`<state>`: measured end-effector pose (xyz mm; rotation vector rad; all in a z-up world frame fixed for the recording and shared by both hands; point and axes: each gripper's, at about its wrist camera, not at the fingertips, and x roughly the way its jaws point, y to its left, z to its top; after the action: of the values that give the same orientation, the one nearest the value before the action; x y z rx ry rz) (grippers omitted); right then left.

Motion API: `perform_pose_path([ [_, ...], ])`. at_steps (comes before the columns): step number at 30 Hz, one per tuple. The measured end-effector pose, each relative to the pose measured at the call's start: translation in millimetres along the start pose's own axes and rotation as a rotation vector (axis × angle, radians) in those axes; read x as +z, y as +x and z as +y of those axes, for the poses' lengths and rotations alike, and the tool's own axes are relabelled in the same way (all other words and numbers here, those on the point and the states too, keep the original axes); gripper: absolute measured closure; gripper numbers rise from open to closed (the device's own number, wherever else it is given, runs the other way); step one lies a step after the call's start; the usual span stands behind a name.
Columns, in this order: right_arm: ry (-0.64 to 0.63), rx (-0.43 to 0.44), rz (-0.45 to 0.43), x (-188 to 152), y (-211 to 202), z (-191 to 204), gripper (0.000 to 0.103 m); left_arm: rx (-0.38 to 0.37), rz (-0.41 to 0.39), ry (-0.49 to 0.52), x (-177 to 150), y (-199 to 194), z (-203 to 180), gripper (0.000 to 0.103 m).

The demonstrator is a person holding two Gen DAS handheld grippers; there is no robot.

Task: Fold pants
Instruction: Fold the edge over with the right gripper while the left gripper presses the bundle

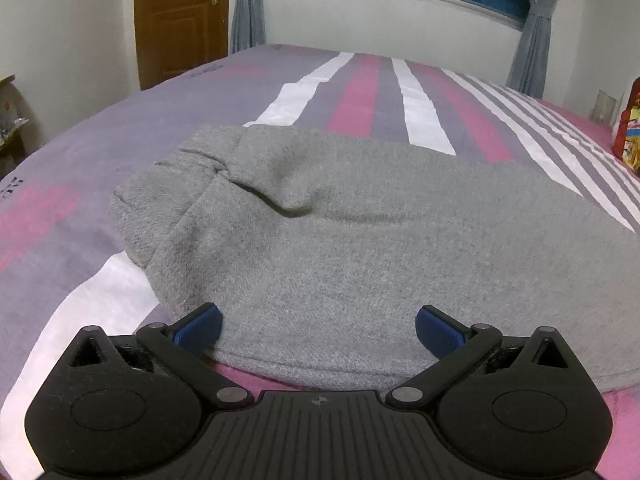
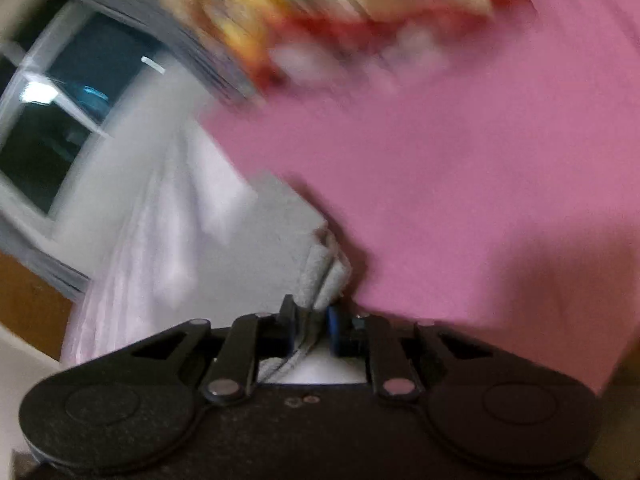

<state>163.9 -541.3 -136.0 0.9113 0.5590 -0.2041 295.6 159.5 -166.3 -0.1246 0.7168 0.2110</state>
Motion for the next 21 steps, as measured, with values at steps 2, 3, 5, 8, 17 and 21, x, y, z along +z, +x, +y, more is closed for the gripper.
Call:
perform_pose_path([
  [2,-0.021,-0.017,-0.010,-0.7,-3.3,8.4,0.087,-0.001,0.003,0.002,0.8,0.7,0.1,0.000],
  [3,-0.028,-0.027,-0.011,-1.8,-3.3,10.7,0.087,-0.004,0.004,0.004,1.2,1.4,0.4,0.000],
  [5,-0.008,-0.028,-0.005,-2.1,-3.3,9.3,0.087,-0.010,0.002,0.004,1.3,2.4,1.5,0.000],
  [8,0.002,-0.029,0.004,-0.5,-4.5,8.4,0.088,-0.015,-0.005,0.003,-0.5,2.2,2.3,0.000],
  [17,-0.017,-0.103,0.035,8.1,4.7,21.7,0.088,-0.006,0.032,-0.071,-2.1,3.7,39.3,0.000],
  [21,-0.083,-0.183,0.039,10.3,6.5,44.4,0.084,-0.045,0.034,-0.139,-1.2,1.6,61.1,0.000],
])
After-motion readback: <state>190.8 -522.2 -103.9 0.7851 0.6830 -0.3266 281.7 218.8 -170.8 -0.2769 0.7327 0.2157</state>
